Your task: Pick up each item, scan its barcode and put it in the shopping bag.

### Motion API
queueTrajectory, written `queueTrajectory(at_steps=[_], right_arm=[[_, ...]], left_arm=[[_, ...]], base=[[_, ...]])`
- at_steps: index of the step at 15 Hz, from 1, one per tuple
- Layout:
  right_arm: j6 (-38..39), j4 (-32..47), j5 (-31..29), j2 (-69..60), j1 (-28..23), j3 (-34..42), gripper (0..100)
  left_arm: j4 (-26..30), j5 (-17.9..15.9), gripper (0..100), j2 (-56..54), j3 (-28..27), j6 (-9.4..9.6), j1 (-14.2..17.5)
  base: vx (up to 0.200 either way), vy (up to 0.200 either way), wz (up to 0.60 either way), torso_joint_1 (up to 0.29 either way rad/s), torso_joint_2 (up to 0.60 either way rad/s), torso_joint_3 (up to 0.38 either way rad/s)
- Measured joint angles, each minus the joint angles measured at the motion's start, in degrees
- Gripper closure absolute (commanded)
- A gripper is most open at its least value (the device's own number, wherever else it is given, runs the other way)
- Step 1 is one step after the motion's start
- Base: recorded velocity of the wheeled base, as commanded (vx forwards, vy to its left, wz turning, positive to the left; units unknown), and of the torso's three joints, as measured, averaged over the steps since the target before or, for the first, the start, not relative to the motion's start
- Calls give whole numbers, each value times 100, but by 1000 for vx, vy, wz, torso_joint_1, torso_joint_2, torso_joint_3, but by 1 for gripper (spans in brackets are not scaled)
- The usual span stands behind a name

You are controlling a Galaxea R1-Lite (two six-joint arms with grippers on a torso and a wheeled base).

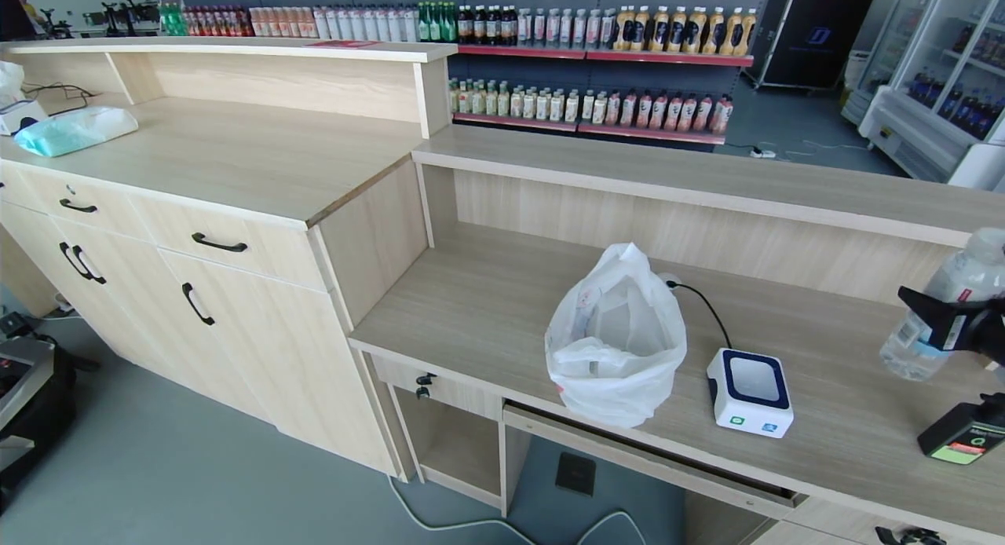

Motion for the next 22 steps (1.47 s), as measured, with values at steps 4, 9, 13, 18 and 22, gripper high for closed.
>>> queueTrajectory(at_steps=[4, 9, 13, 18, 22], right_arm=[[118, 206, -2569, -505, 669, 301, 100], [-1573, -330, -3316, -662, 1306, 386, 100], [-1748, -692, -3267, -662, 1763, 312, 100], [-1497, -873, -3105, -271, 2072, -77, 100], [-602, -878, -2594, 645, 2119, -432, 100]], left_arm=[[0, 0, 0, 0, 0, 0, 5], [0, 0, 0, 0, 0, 0, 5], [0, -2, 0, 0, 0, 0, 5], [2, 0, 0, 0, 0, 0, 5], [0, -2, 0, 0, 0, 0, 7]], base=[[0, 0, 0, 0, 0, 0], [0, 0, 120, 0, 1, 0], [0, 0, 600, 4, 1, 8], [0, 0, 360, 0, 0, 2], [0, 0, 0, 0, 0, 0]])
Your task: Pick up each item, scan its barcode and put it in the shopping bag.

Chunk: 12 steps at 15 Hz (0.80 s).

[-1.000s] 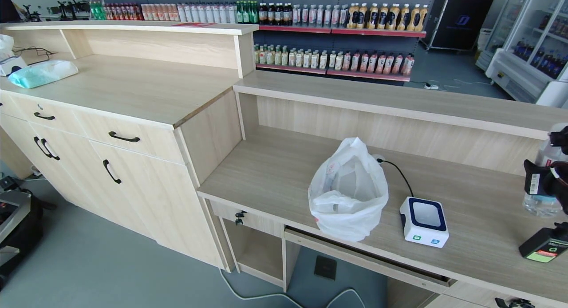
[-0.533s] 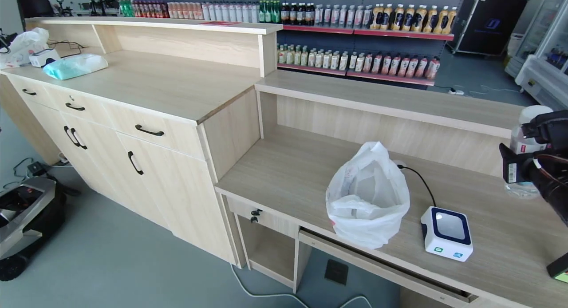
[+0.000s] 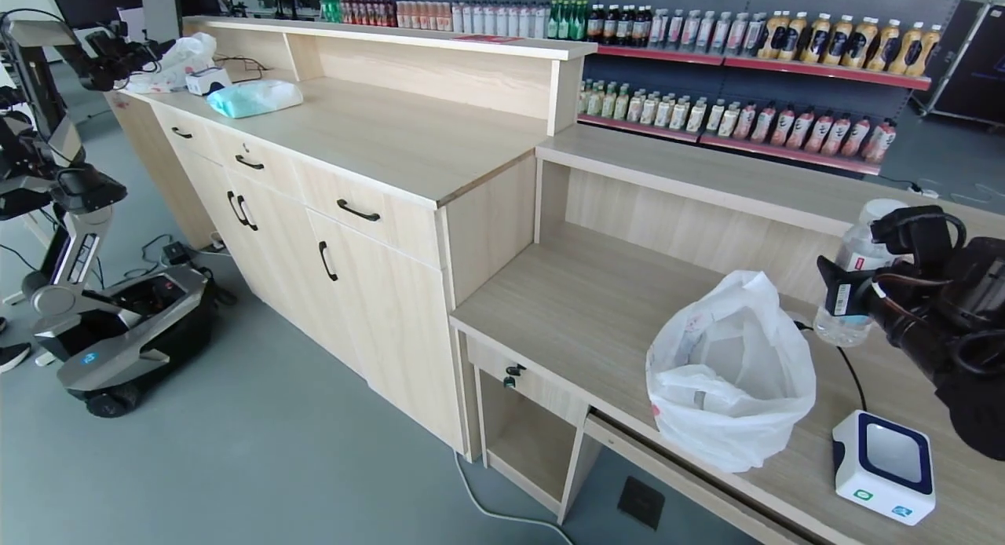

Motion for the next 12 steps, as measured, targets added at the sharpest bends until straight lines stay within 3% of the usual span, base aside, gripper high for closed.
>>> queueTrajectory(at_steps=[7, 12], right_arm=[[419, -516, 908, 2065, 182, -1274, 100], [447, -584, 1015, 2977, 240, -1942, 100]], left_arm=[[0, -2, 0, 0, 0, 0, -2], [0, 2, 0, 0, 0, 0, -2]], base=[[0, 0, 0, 0, 0, 0], [0, 0, 0, 0, 0, 0]])
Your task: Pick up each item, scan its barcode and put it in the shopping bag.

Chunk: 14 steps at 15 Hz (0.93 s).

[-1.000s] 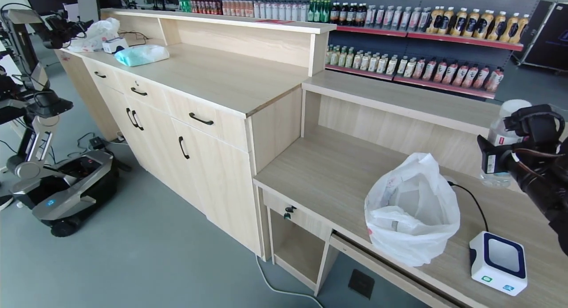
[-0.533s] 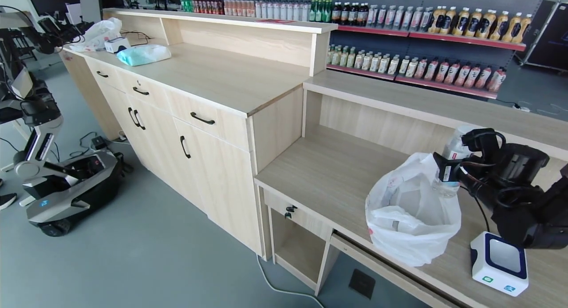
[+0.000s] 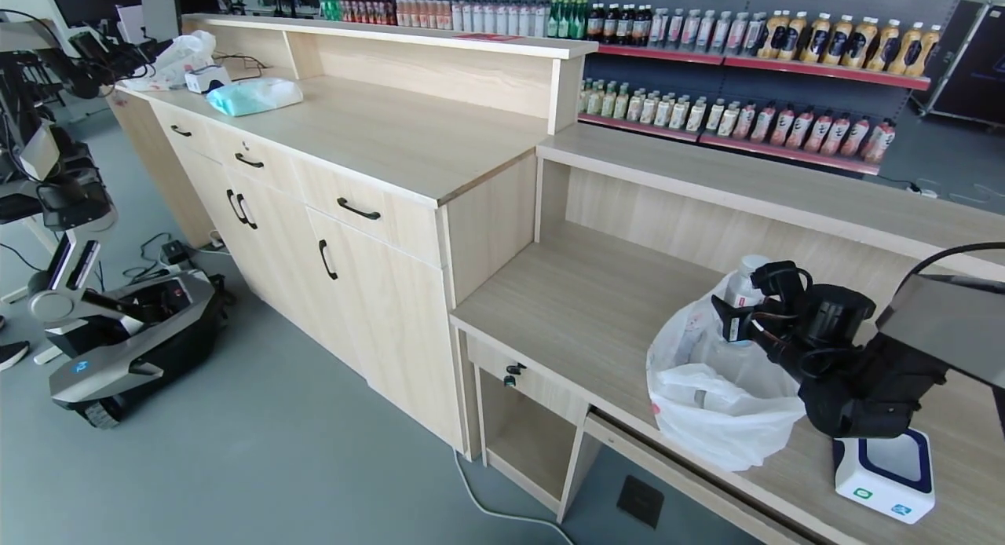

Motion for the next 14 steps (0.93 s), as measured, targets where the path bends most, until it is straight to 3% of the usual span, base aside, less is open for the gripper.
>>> queueTrajectory(at_steps=[5, 11, 12, 14], right_arm=[[24, -27, 89, 606, -15, -669, 100], [-15, -90, 112, 1053, 2, -801, 100], [-23, -66, 108, 1084, 2, -801, 0], [2, 0, 106, 1119, 2, -788, 0]], left_arm=[[0, 0, 0, 0, 0, 0, 0], [0, 0, 0, 0, 0, 0, 0], [2, 0, 0, 0, 0, 0, 0], [0, 0, 0, 0, 0, 0, 0]], base=[[0, 0, 0, 0, 0, 0], [0, 0, 0, 0, 0, 0], [0, 0, 0, 0, 0, 0], [0, 0, 0, 0, 0, 0]])
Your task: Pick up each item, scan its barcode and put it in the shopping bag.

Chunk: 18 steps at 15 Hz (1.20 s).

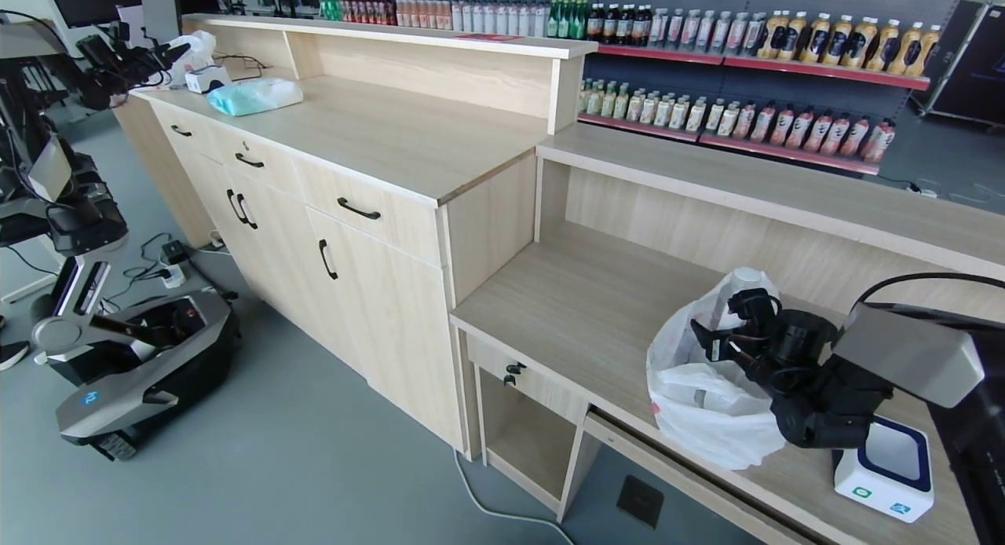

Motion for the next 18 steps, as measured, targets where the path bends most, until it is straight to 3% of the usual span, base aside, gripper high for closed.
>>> queueTrajectory(at_steps=[4, 10, 14, 16, 18], right_arm=[[-28, -13, -5, -607, -5, 238, 0], [-285, 690, -5, -3350, -254, 2048, 0], [-855, 1824, -13, -5422, -1538, 3255, 0], [-936, 3149, -50, -6183, -2448, 3226, 0], [-638, 4763, -592, -6707, -3237, 2634, 0]], left_arm=[[0, 0, 0, 0, 0, 0, 0], [0, 0, 0, 0, 0, 0, 0], [0, 0, 0, 0, 0, 0, 0], [0, 0, 0, 0, 0, 0, -5], [0, 0, 0, 0, 0, 0, 0]], base=[[0, 0, 0, 0, 0, 0], [0, 0, 0, 0, 0, 0], [0, 0, -450, 1, 1, 1], [0, 0, -600, 2, 5, 7], [0, 0, -600, 5, 2, 7]])
